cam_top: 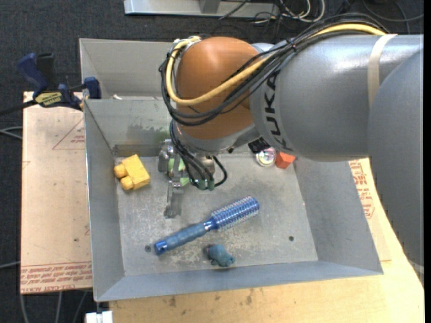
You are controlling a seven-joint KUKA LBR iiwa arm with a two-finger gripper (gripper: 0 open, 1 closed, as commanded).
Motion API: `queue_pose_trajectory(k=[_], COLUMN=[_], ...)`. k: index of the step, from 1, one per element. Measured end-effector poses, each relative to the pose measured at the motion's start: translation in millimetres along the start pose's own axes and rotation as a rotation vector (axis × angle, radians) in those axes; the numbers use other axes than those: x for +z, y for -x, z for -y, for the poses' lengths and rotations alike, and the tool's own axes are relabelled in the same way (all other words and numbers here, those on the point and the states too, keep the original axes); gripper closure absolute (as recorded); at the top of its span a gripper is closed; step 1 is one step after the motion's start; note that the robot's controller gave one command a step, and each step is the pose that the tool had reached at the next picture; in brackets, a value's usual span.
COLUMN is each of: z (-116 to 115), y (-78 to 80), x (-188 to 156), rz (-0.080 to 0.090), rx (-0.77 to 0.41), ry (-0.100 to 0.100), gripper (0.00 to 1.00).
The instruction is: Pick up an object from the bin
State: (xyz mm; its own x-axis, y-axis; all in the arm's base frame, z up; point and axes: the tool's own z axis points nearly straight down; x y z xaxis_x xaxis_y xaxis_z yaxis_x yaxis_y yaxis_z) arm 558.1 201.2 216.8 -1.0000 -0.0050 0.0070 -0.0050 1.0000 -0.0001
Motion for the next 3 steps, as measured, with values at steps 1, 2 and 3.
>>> queue_pose_trajectory(k=[1, 2, 3], z=[73.2, 85.1, 84.0], y=[-60.4, -58.3, -56.8], x=[86.4, 150.8, 147.3], rz=[-0.006, 0.002, 0.007], rx=[-0.08, -0.111, -0.112], ry=[-0.004, 0.0, 0.001], gripper=[0.0, 0.0, 1.0])
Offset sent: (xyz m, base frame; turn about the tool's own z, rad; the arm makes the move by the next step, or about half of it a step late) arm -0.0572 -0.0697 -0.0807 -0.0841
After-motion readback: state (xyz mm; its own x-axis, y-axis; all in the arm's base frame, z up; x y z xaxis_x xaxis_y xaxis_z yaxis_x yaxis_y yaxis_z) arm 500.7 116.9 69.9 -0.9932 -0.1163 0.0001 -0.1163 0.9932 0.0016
